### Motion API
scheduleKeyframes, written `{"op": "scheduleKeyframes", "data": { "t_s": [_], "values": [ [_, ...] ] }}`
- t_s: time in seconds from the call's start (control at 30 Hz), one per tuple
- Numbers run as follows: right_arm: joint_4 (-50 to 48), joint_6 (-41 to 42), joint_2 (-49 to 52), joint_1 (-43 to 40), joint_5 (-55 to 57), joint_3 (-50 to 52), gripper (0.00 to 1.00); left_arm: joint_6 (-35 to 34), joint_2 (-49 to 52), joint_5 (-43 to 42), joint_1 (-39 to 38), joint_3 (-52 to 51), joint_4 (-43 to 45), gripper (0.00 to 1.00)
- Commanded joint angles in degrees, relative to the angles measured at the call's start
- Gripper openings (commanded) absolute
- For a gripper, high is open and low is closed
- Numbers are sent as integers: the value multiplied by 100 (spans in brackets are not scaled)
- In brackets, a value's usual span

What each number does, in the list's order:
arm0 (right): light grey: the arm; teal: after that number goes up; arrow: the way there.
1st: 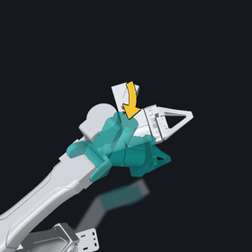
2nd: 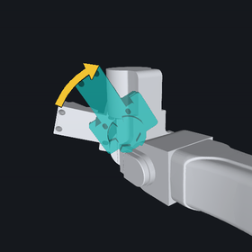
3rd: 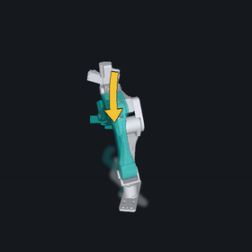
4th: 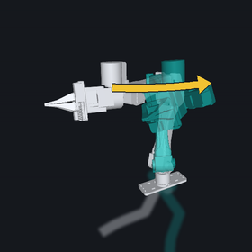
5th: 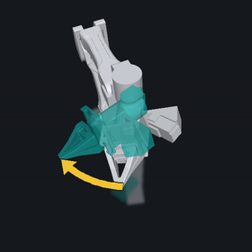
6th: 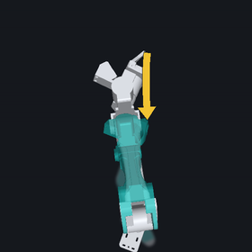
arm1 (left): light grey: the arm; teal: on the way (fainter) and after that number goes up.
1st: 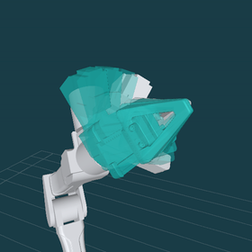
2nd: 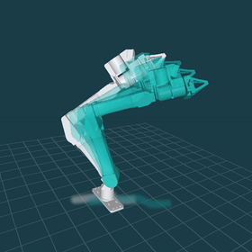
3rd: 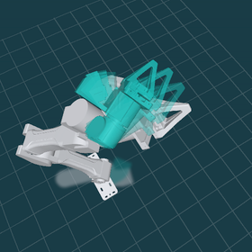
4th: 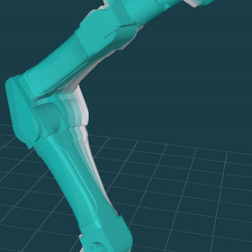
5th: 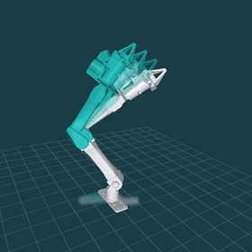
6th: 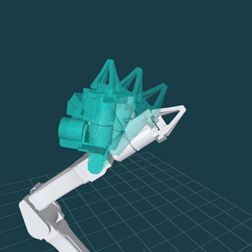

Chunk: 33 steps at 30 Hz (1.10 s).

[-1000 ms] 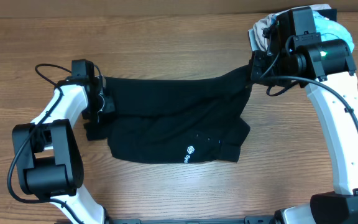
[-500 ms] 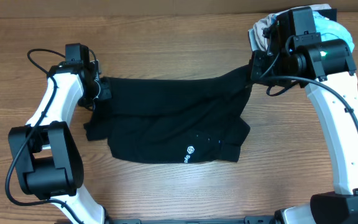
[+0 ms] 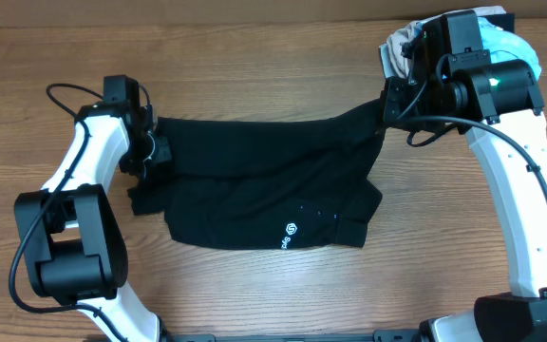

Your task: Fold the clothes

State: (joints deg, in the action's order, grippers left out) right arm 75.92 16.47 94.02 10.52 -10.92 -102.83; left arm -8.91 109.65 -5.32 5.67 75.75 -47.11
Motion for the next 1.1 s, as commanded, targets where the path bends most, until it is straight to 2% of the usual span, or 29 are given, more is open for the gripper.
{"op": "scheduleKeyframes", "data": {
  "t_s": [0.0, 0.7, 1.07],
  "values": [
    [-37, -22, -131, -15, 83, -13, 4, -37, -13, 57, 0, -125, 96, 49],
    [-42, -24, -131, -15, 105, -13, 4, -57, -13, -70, -7, -535, 452, 47],
    [-42, -22, -131, -15, 105, -13, 4, -59, -13, -72, -9, -616, 575, 40]
  ]
}}
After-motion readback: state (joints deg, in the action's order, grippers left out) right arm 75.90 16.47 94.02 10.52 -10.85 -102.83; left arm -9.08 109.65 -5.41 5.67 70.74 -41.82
